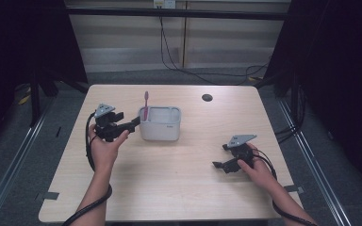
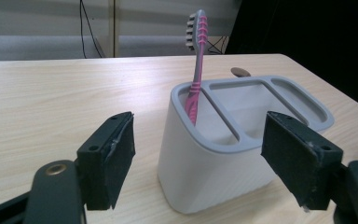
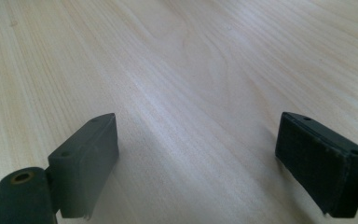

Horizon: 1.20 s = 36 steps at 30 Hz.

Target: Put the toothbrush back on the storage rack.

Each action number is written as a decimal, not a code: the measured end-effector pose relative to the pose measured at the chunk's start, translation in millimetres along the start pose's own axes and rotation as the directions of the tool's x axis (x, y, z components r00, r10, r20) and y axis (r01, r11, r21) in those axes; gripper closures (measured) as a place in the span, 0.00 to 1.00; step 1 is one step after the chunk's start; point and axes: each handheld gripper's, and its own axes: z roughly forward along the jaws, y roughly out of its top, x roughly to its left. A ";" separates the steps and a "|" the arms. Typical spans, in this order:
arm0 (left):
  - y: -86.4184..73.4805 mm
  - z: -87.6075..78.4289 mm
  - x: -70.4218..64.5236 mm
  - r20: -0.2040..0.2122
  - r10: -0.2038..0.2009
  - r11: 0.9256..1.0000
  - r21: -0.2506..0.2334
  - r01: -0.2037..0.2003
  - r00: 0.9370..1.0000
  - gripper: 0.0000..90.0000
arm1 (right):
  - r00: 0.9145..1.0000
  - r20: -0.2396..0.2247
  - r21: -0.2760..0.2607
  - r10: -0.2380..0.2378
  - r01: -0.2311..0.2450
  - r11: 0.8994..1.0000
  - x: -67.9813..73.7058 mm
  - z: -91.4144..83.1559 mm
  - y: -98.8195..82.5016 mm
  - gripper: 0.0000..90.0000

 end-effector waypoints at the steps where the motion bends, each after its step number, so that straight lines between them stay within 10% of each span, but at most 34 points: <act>1: -1.1 -1.1 1.0 0.000 0.001 1.000 0.002 -0.001 1.000 0.28 | 1.000 0.000 0.000 0.000 0.000 1.000 0.0 0.0 0.0 0.14; 36: -29.0 -20.3 17.7 0.013 0.009 0.999 0.047 -0.009 1.000 0.27 | 1.000 -0.001 0.000 0.001 -0.001 1.000 -0.2 0.0 0.0 0.14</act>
